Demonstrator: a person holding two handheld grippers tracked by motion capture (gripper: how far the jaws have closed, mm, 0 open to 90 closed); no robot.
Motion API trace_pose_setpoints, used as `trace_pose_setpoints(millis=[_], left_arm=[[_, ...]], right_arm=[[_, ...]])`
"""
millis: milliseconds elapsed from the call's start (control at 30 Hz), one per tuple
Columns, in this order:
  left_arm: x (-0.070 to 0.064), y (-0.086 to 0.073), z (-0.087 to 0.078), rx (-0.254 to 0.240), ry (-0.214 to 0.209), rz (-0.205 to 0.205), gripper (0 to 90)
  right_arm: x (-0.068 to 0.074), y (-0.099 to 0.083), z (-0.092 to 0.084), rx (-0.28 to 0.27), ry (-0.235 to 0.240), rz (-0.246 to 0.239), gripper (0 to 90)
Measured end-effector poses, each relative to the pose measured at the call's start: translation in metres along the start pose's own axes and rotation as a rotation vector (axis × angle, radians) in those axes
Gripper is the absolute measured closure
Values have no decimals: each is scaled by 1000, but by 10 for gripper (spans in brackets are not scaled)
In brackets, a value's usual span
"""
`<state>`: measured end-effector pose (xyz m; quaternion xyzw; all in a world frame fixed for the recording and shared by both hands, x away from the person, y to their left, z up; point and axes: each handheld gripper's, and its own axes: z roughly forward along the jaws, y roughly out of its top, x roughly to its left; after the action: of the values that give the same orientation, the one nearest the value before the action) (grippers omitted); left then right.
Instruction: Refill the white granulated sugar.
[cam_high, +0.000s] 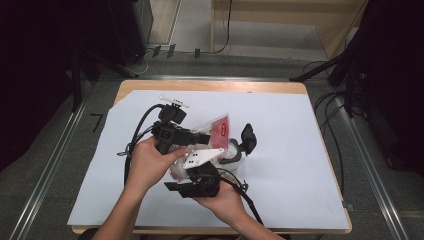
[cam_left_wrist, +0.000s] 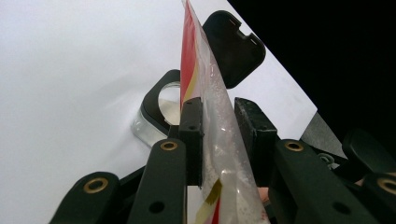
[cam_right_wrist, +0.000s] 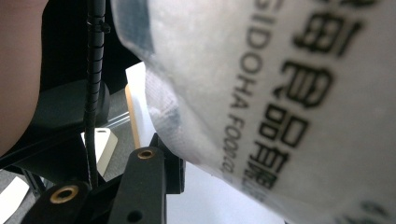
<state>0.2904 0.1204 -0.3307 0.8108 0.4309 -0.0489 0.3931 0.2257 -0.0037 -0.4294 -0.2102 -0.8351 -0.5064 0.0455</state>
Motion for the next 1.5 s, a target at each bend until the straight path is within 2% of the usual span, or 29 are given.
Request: trace_pose_setpoints(millis=[500, 1033, 1500], left_arm=[[1, -1, -1, -3, 7, -4, 746], [4, -4, -2, -21, 7, -15, 748], [3, -4, -2, -27, 11, -9, 749]], right_arm=[[0, 0, 2, 2, -10, -5, 634], [0, 1, 5, 8, -1, -14, 634], [0, 1, 4, 7, -2, -14, 634]])
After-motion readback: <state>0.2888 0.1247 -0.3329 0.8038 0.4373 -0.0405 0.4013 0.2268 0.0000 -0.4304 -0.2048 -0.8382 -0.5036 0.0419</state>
